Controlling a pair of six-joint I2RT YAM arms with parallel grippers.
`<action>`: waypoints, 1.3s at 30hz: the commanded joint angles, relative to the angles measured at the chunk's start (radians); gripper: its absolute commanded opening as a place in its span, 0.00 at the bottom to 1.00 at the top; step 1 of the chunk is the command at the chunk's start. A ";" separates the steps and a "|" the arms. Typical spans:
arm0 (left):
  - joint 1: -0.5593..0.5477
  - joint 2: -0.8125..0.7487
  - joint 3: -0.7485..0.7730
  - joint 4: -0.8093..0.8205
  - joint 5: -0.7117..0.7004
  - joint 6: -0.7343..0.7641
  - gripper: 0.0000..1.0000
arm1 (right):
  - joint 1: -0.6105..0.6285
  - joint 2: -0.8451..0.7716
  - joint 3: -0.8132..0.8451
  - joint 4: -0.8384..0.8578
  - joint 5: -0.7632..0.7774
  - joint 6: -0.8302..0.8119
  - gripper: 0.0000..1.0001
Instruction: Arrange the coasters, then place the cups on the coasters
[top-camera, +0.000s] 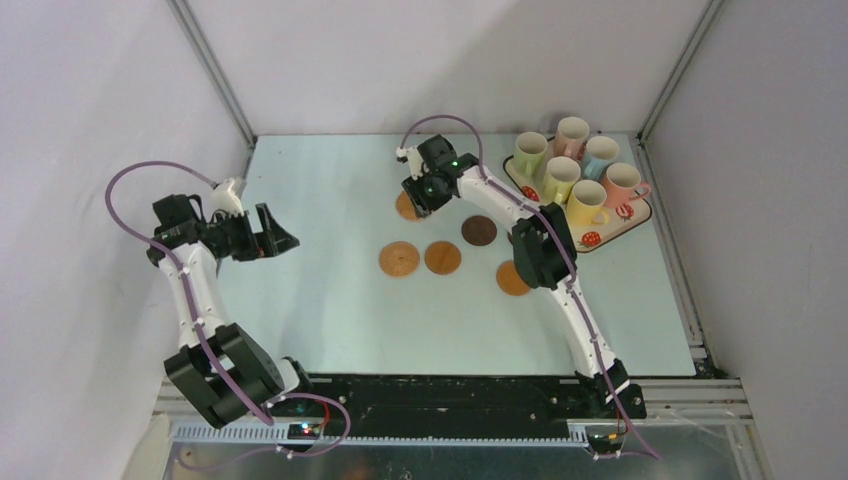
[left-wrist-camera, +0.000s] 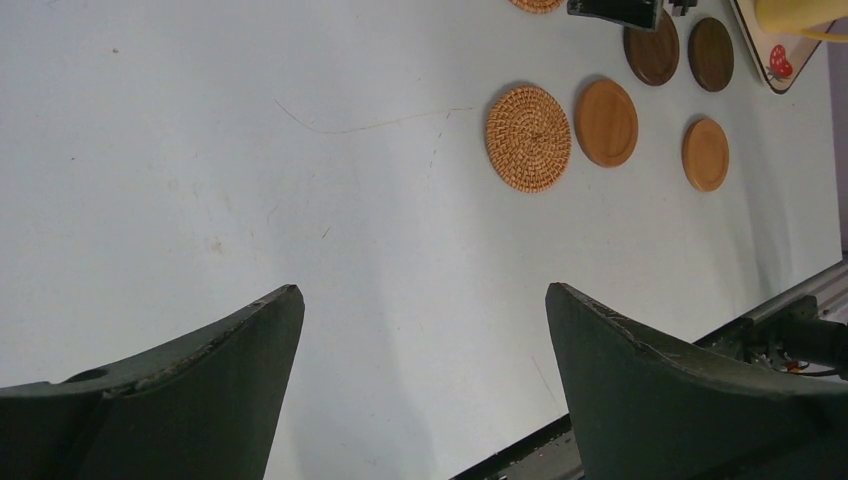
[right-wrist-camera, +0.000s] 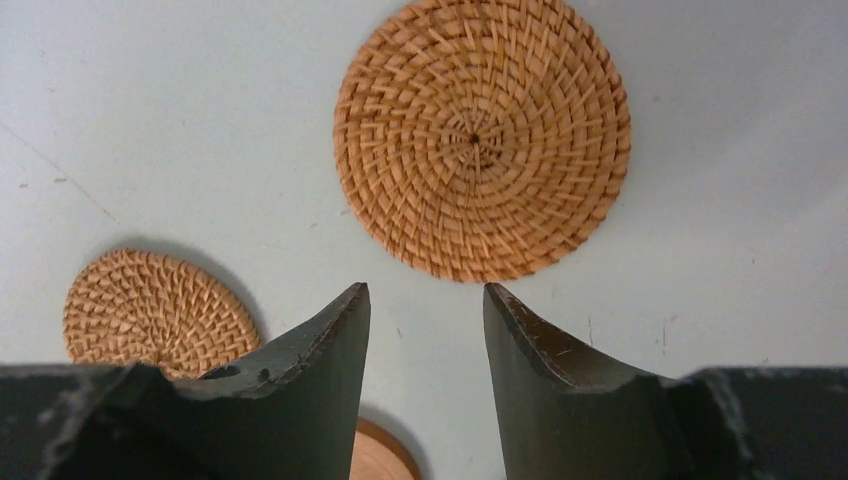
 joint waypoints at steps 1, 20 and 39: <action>0.009 -0.006 -0.006 0.024 0.030 0.023 0.98 | 0.011 0.075 0.107 0.005 0.038 0.000 0.50; 0.008 0.029 -0.012 0.033 0.023 0.026 0.98 | 0.053 0.161 0.256 0.040 0.231 -0.047 0.64; 0.009 0.034 -0.016 0.033 0.034 0.031 0.98 | 0.118 -0.012 -0.122 0.433 0.505 -0.710 0.73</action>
